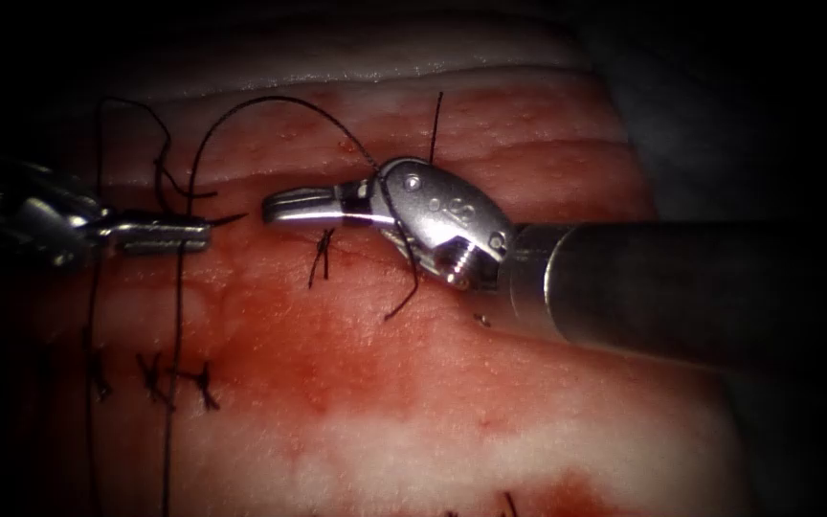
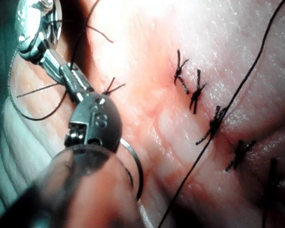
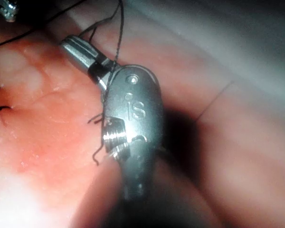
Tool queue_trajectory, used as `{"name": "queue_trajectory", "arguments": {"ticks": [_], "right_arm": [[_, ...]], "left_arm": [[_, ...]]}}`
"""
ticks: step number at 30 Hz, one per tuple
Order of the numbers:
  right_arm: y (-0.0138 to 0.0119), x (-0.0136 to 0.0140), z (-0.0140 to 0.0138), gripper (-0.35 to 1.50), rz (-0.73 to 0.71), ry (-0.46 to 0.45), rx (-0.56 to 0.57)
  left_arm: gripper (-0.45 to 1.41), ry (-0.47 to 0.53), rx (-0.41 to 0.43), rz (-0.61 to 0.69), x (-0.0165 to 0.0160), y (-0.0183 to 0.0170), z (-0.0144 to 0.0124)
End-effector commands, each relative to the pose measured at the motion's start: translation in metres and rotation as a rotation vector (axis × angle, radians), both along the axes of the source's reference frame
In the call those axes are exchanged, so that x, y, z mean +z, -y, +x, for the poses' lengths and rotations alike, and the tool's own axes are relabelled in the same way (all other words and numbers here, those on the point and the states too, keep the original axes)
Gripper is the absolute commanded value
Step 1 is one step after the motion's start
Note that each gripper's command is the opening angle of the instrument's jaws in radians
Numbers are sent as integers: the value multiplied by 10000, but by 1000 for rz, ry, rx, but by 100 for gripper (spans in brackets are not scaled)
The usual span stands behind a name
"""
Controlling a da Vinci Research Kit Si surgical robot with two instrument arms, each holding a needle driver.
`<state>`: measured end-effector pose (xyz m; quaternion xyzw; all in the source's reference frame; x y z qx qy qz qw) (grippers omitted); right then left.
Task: Wound Closure
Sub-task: Wrap the suture two times around the right needle driver counter clockwise.
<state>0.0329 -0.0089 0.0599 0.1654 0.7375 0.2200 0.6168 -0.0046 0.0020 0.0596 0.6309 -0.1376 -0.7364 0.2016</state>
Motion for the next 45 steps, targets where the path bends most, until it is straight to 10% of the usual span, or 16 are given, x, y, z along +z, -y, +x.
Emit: {"name": "queue_trajectory", "arguments": {"ticks": [1, 15, 18, 19, 36, 39, 45], "right_arm": [[-5, -1, 8, -35, 5, 0, 18], [-7, -16, 21, -35, 65, 46, 139], [-12, -13, 21, 88, 43, 114, 203], [-13, -11, 20, 96, 45, 124, 212], [-5, 6, 4, 84, 28, 400, 213], [5, 9, 2, 46, 19, 427, 137], [27, 15, 0, 41, -16, 398, 29]], "left_arm": [[-45, -7, 9, 5, 12, -1, -8], [-45, -33, 67, 38, 48, 23, -66], [-45, -21, 77, 36, 36, 29, -69], [-45, -18, 79, 36, 32, 31, -69], [-45, 34, 120, 45, -15, 41, -86], [-45, 39, 122, 52, -19, 35, -83], [-45, 61, 137, 20, -25, 4, -68]]}}
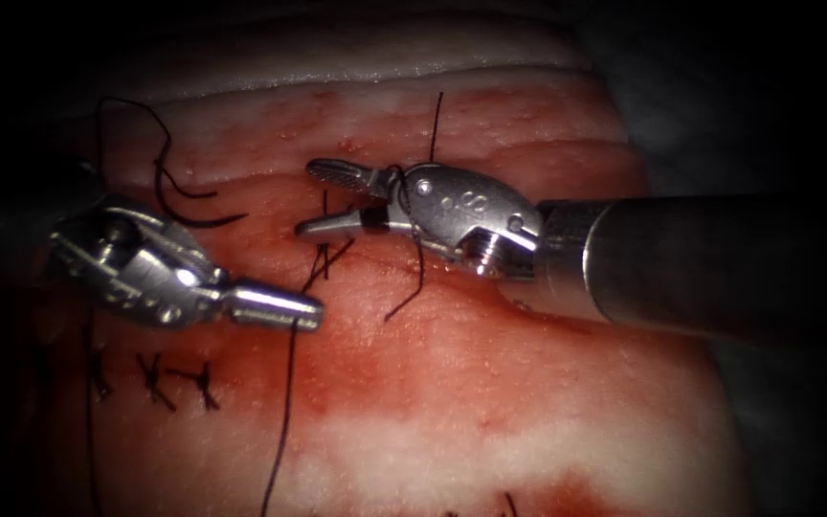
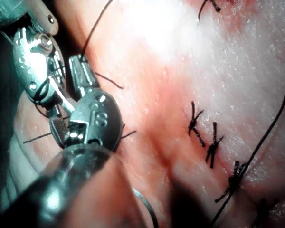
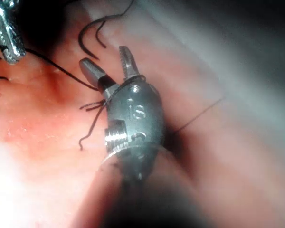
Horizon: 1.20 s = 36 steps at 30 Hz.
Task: Wound Closure
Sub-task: Wrap the suture two times around the right needle driver counter clockwise.
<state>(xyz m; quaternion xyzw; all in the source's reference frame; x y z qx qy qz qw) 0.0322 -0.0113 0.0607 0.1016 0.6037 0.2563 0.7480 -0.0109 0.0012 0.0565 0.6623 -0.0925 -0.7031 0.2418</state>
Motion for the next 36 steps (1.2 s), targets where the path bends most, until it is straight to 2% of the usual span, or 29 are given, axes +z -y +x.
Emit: {"name": "queue_trajectory", "arguments": {"ticks": [1, 5, 9, 14, 22, 25, 27, 30, 34, 36], "right_arm": [[8, 9, 7, 39, 5, -12, -28], [21, 16, 6, 37, 24, -30, -65], [26, 18, 6, 36, 40, -54, -87], [28, 17, 6, 37, 54, -86, -118], [41, 19, 5, 39, 66, -146, -170], [43, 19, 6, 39, 80, -193, -159], [43, 18, 6, 46, 84, -235, -151], [41, 17, 5, 66, 88, -294, -137], [34, 16, -1, 68, 132, -410, -63], [29, 16, -7, 68, 149, -440, -20]], "left_arm": [[-45, 7, 1, 1, 5, -10, -3], [-45, 32, -3, 16, 5, -37, 0], [-45, 53, -5, 26, 16, -56, -12], [-45, 108, 23, 32, 40, -71, -32], [-45, 124, 38, 98, 81, -96, -37], [-45, 128, 42, 114, 98, -103, -37], [-45, 130, 47, 131, 111, -107, -35], [-45, 127, 53, 142, 130, -110, -29], [-45, 108, 57, 166, 153, -105, -20], [-45, 101, 64, 176, 164, -97, -14]]}}
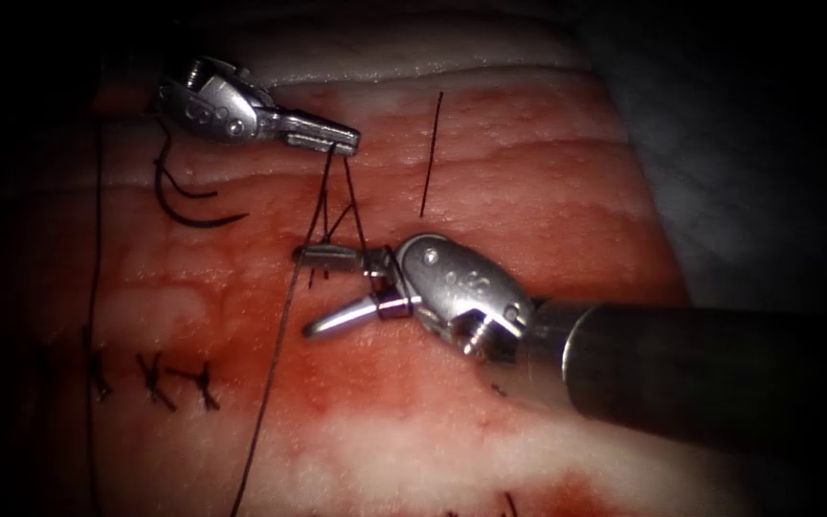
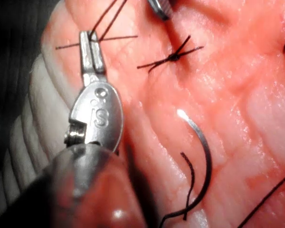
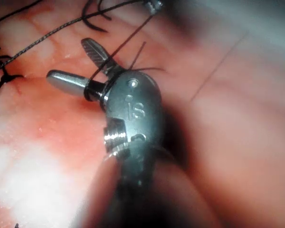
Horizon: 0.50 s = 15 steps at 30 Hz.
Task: Wound Closure
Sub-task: Wrap the suture two times around the right needle driver counter clockwise.
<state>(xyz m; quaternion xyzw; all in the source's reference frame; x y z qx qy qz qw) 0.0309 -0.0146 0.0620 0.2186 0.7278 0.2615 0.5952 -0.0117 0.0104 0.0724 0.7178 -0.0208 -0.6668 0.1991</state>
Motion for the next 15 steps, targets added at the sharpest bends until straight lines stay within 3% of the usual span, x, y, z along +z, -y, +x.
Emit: {"name": "queue_trajectory", "arguments": {"ticks": [1, 6, 10, 13, 15], "right_arm": [[-7, 3, 3, 68, 11, -17, 29], [-21, 5, -12, 59, 107, -105, 134], [-31, 10, -23, 56, 124, -93, 195], [-33, 15, -32, 34, 152, -85, 213], [-34, 18, -36, 32, 168, -72, 232]], "left_arm": [[-45, 0, 5, -1, 8, -1, -3], [-45, -14, 20, 15, 22, 19, 10], [-45, -22, 28, 21, 26, 38, 12], [-45, -26, 34, 22, 27, 50, 12], [-45, -30, 37, 28, 26, 57, 12]]}}
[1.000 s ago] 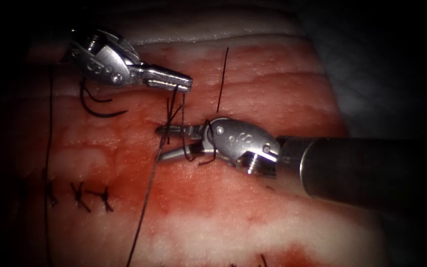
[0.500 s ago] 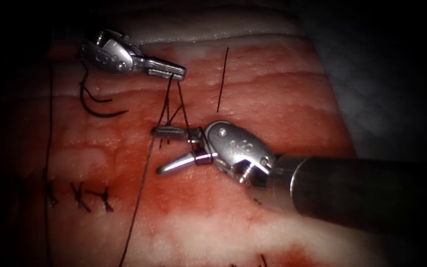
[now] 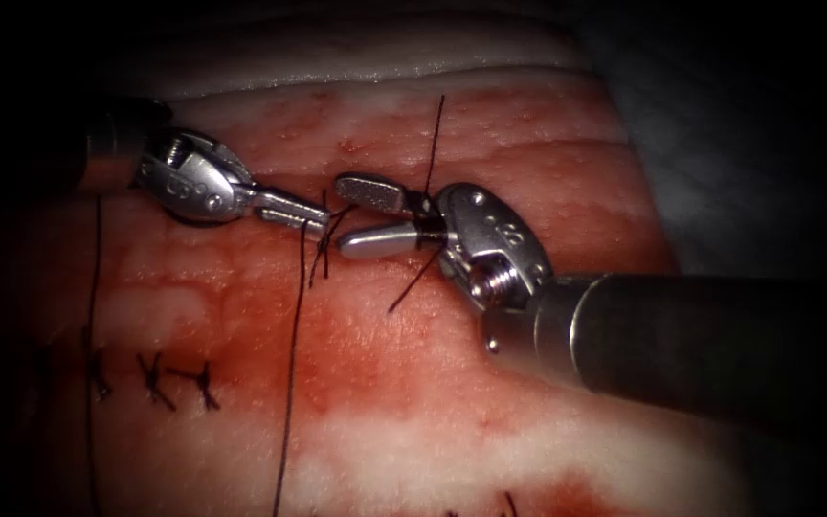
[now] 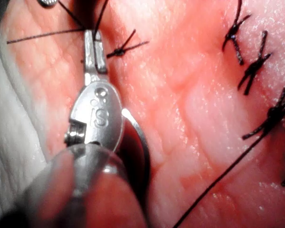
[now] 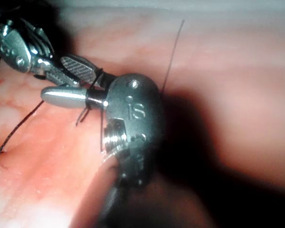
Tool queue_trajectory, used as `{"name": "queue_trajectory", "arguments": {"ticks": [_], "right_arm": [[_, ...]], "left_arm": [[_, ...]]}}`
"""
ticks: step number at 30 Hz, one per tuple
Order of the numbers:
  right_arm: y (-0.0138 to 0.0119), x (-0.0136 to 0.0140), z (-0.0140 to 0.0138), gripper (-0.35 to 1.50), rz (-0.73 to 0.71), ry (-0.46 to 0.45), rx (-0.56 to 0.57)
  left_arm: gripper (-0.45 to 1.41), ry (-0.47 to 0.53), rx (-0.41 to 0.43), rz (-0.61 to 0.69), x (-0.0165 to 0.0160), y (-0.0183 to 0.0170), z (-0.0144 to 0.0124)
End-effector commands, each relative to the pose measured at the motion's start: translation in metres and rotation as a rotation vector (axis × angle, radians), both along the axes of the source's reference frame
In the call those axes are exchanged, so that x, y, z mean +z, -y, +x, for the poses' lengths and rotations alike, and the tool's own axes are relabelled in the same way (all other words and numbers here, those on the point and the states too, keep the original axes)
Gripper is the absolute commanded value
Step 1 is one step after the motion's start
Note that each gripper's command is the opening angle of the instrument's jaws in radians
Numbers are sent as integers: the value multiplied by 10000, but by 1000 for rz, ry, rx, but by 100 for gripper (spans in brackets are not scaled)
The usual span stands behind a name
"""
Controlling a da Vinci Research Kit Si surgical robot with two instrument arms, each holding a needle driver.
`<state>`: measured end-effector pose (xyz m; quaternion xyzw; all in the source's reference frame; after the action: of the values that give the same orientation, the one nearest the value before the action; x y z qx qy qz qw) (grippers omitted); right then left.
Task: Wound Closure
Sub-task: Wrap the suture two times around the right needle driver counter clockwise, then grasp the suture end with the right end-effector.
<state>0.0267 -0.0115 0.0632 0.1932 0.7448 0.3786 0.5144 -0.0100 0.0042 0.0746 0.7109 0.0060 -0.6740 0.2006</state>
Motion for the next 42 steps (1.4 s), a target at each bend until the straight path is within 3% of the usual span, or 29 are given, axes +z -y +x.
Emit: {"name": "queue_trajectory", "arguments": {"ticks": [1, 3, 6, 10, 15, 20, 24, 27, 37, 42], "right_arm": [[-4, 9, 5, 32, 26, 3, 17], [-5, 11, 4, 34, 49, 17, 43], [-2, 13, 4, 58, 84, 44, 82], [10, 14, 0, 53, 93, 131, 134], [21, 19, -2, 51, 114, 269, 180], [17, 17, -4, 51, 146, 375, 279], [10, 16, -11, 31, 187, 488, 346], [6, 19, -16, 31, 218, 543, 357], [0, 33, -29, 37, 309, 601, 406], [-5, 38, -33, 49, 357, 621, 415]], "left_arm": [[-45, -2, 3, -7, 4, 0, -5], [-45, -7, 3, -2, 3, 9, -9], [-45, -23, 5, -2, 2, 30, -21], [-45, -56, 25, -5, -1, 62, -36], [-45, -67, 28, -3, -14, 76, -47], [-45, -64, 19, 15, -34, 68, -56], [-45, -71, 6, 34, -45, 55, -59], [-45, -75, -5, 27, -48, 49, -60], [-45, -98, -47, 36, -36, 22, -67], [-45, -101, -62, 49, -30, -1, -74]]}}
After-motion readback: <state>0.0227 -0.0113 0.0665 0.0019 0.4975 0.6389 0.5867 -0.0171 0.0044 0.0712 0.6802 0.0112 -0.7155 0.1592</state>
